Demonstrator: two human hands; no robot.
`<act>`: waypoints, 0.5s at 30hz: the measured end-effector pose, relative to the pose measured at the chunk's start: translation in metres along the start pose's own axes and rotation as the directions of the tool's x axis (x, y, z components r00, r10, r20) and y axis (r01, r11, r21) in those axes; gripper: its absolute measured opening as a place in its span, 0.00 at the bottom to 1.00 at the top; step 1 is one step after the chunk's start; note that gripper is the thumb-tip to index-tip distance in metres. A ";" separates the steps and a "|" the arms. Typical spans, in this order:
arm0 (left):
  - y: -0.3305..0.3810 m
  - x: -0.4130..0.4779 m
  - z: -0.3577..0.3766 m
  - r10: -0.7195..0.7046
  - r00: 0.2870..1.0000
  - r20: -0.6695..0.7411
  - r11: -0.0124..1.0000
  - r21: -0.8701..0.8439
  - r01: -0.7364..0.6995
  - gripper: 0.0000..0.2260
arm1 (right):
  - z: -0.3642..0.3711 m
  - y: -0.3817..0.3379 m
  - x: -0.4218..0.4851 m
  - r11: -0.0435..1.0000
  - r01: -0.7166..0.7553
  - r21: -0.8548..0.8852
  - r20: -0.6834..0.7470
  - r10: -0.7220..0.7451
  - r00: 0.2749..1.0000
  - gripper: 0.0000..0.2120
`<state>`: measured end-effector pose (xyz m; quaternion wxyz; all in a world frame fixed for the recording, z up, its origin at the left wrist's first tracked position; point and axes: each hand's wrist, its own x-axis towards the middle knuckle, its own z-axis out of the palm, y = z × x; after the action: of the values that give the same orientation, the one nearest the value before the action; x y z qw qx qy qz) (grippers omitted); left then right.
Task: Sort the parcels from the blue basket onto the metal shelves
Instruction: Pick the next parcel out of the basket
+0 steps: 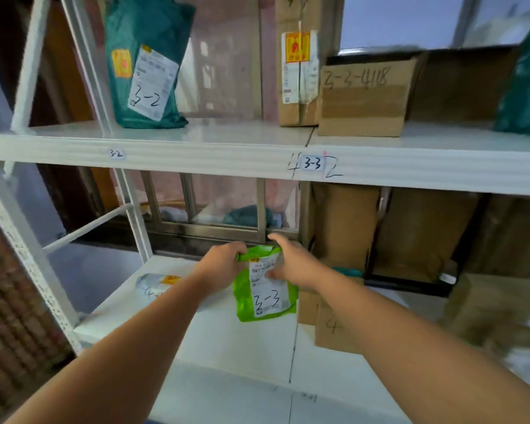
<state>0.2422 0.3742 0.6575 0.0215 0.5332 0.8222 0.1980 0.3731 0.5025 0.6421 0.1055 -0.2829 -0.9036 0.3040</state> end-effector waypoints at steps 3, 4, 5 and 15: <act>0.028 -0.002 -0.008 0.053 0.998 -0.019 0.996 -0.077 -0.055 0.06 | -0.023 0.007 -0.025 0.989 -0.040 0.143 -0.038 0.046 0.998 0.51; 0.036 -0.003 -0.012 0.073 0.997 -0.021 0.992 -0.102 -0.075 0.04 | -0.030 0.006 -0.034 0.980 -0.061 0.188 -0.052 0.072 0.996 0.52; 0.044 -0.005 -0.016 0.096 0.995 -0.025 0.988 -0.123 -0.099 0.02 | -0.036 0.005 -0.043 0.969 -0.076 0.236 -0.079 0.097 0.992 0.51; 0.066 -0.062 -0.075 0.276 0.950 -0.143 0.915 -0.265 -0.305 0.19 | -0.062 -0.055 -0.117 0.850 0.032 0.526 -0.231 0.107 0.967 0.11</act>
<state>0.3077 0.3202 0.7393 0.0258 0.6301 0.6968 0.3418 0.4667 0.4294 0.7232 0.2866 -0.2971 -0.7593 0.5030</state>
